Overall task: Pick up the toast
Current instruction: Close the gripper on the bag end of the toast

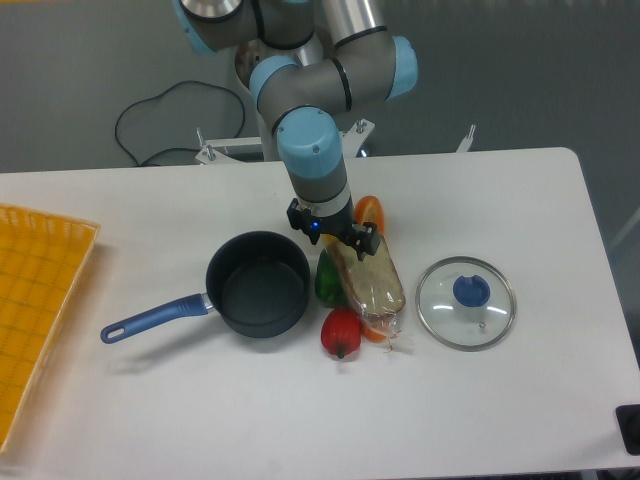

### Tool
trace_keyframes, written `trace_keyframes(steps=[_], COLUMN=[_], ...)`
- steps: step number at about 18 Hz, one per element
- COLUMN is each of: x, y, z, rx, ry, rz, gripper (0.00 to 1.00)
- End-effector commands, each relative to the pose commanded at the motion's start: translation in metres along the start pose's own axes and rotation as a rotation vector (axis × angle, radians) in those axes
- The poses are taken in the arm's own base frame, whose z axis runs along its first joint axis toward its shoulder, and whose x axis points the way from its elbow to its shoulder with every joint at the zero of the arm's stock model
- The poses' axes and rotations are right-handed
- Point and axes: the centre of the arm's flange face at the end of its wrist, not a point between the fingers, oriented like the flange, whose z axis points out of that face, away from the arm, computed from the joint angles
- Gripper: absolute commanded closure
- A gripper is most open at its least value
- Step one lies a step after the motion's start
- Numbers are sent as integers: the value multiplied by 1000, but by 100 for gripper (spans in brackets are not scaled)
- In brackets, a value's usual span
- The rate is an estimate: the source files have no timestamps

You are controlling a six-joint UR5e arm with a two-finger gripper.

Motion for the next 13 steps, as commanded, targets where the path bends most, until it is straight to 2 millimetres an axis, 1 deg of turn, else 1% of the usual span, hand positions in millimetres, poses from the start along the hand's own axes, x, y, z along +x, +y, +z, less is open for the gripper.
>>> trace_keyframes(steps=[4, 8, 11, 13], x=[2, 1, 1, 1], y=[-2, -2, -2, -2], z=[1, 1, 0, -1], rx=[-6, -5, -4, -3], ry=[-2, -3, -5, -6], rz=[6, 6, 6, 6], gripper=[27, 34, 44, 55])
